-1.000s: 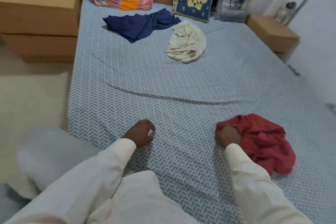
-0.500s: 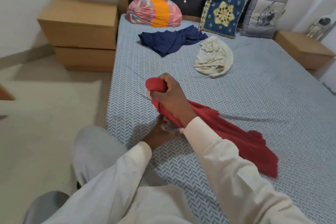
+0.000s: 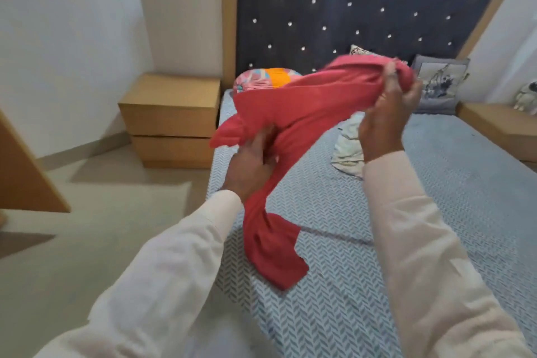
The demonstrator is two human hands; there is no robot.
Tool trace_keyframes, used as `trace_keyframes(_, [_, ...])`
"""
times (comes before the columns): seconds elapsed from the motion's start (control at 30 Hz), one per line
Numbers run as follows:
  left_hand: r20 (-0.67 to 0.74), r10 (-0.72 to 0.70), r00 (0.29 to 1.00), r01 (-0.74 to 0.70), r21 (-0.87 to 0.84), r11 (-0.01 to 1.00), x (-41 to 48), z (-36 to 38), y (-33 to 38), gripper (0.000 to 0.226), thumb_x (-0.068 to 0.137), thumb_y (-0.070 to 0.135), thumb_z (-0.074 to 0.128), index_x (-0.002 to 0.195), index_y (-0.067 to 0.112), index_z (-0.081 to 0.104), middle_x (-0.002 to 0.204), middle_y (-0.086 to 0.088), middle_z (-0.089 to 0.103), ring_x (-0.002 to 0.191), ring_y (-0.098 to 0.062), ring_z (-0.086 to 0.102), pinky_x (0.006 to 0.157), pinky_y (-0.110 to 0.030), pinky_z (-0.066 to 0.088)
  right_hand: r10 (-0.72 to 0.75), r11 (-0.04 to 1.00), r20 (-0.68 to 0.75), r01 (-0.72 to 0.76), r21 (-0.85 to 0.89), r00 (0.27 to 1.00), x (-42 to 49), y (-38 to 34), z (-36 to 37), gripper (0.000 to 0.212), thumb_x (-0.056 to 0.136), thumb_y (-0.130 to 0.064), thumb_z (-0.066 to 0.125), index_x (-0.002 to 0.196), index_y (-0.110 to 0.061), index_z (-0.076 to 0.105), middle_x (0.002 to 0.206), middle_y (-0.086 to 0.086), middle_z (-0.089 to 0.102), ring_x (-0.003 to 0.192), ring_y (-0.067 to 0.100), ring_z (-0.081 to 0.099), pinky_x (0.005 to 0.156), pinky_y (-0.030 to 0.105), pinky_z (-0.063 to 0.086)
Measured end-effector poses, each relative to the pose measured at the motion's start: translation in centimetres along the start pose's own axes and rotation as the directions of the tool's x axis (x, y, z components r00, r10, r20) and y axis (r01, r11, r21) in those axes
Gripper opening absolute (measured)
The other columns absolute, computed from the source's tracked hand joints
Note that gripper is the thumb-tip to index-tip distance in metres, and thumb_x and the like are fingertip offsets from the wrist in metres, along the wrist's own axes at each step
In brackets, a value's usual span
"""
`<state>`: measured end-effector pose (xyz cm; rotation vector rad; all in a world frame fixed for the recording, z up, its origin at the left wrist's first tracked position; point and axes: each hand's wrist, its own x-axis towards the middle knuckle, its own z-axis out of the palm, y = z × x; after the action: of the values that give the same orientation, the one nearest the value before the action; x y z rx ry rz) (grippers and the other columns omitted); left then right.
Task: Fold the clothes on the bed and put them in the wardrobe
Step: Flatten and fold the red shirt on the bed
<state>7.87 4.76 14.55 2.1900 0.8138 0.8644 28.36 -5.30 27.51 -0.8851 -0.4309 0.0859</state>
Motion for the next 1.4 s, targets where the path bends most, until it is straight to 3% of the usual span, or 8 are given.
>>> trace_keyframes(0.17, [0.329, -0.204, 0.922, 0.139, 0.212, 0.967, -5.5, 5.9, -4.3, 0.049, 0.074, 0.036, 0.046, 0.118, 0.028, 0.066, 0.121, -0.002, 0.068, 0.114, -0.026, 0.062, 0.096, -0.038, 0.048, 0.121, 0.908, -0.517, -0.305, -0.288, 0.847, 1.1, 5.8, -15.7, 0.055, 0.085, -0.03, 0.069, 0.129, -0.015, 0.04, 0.13, 0.012, 0.047, 0.102, 0.024, 0.057, 0.096, 0.043, 0.052])
trace_keyframes(0.27, [0.489, -0.398, 0.776, 0.154, 0.466, 0.871, -9.3, 9.2, -7.4, 0.068, 0.078, 0.045, 0.057, 0.141, 0.024, 0.04, 0.143, -0.013, 0.043, 0.128, -0.035, 0.046, 0.102, -0.045, 0.043, 0.201, 0.509, -0.706, -0.688, -0.517, 0.679, -2.1, 10.6, -25.1, 0.073, 0.073, -0.038, 0.06, 0.138, -0.017, 0.032, 0.14, 0.021, 0.034, 0.118, 0.044, 0.048, 0.101, 0.048, 0.045])
trace_keyframes(0.5, [0.164, -0.684, 0.711, 0.558, 0.461, 0.69, -12.5, 11.8, -11.3, 0.098, 0.083, 0.054, 0.066, 0.152, 0.007, 0.015, 0.146, -0.024, 0.031, 0.131, -0.041, 0.038, 0.105, -0.046, 0.037, 0.531, 0.155, -0.149, -0.268, -0.951, 0.834, -11.8, 19.2, -31.5, 0.069, 0.061, -0.029, 0.072, 0.126, -0.01, 0.056, 0.12, 0.019, 0.058, 0.111, 0.032, 0.057, 0.1, 0.042, 0.047])
trace_keyframes(0.7, [0.246, -0.748, 0.616, 0.765, 0.037, 0.643, -10.3, 13.6, -17.9, 0.066, 0.059, 0.058, 0.058, 0.111, 0.018, 0.065, 0.114, -0.018, 0.066, 0.107, -0.034, 0.063, 0.094, -0.043, 0.051, 0.626, 0.145, 0.147, 0.071, -0.987, 0.766, -14.8, 18.5, -26.2, 0.079, 0.08, -0.013, 0.069, 0.15, -0.014, 0.033, 0.149, 0.019, 0.029, 0.129, 0.037, 0.045, 0.105, 0.041, 0.042])
trace_keyframes(0.9, [-0.09, -0.361, 0.928, 0.35, -0.12, 0.929, -5.8, 7.3, -8.3, 0.011, 0.092, 0.014, 0.057, 0.102, 0.014, 0.054, 0.098, -0.003, 0.064, 0.089, -0.018, 0.057, 0.081, -0.031, 0.043, 0.536, 0.091, 0.096, 0.056, -0.994, 0.839, -10.0, 18.8, -23.2, 0.069, 0.092, -0.027, 0.06, 0.151, -0.009, 0.028, 0.149, 0.021, 0.036, 0.132, 0.037, 0.044, 0.102, 0.041, 0.04])
trace_keyframes(1.07, [-0.018, -0.112, 0.993, 0.114, 0.132, 0.985, -6.5, 5.8, -8.5, 0.016, 0.076, 0.018, 0.054, 0.092, 0.021, 0.052, 0.094, 0.0, 0.058, 0.087, -0.024, 0.056, 0.08, -0.037, 0.047, 0.727, -0.009, -0.063, -0.083, -0.997, 0.684, -7.1, 21.4, -22.7, 0.093, 0.084, -0.033, 0.067, 0.156, -0.018, 0.009, 0.127, 0.023, 0.061, 0.105, 0.034, 0.066, 0.085, 0.043, 0.055])
trace_keyframes(1.17, [0.211, -0.42, 0.882, 0.352, 0.297, 0.888, -9.9, 6.4, -11.0, 0.031, 0.075, 0.023, 0.057, 0.106, 0.018, 0.055, 0.105, -0.01, 0.063, 0.098, -0.032, 0.06, 0.087, -0.039, 0.049, 0.773, -0.063, -0.073, -0.038, -0.997, 0.63, -6.9, 22.1, -23.6, 0.037, 0.081, -0.033, 0.062, 0.11, -0.011, 0.064, 0.08, 0.014, 0.07, 0.06, 0.026, 0.067, 0.052, 0.028, 0.053])
trace_keyframes(1.4, [0.339, -0.454, 0.824, 0.356, 0.313, 0.881, -12.3, 9.3, -10.7, 0.072, 0.084, 0.024, 0.061, 0.149, 0.018, 0.029, 0.133, -0.016, 0.045, 0.12, -0.037, 0.05, 0.1, -0.045, 0.044, 0.654, 0.278, 0.236, 0.061, -0.959, 0.719, -7.4, 19.9, -24.3, 0.019, 0.081, -0.01, 0.065, 0.063, -0.012, 0.059, 0.059, -0.001, 0.054, 0.059, 0.016, 0.05, 0.058, 0.029, 0.043])
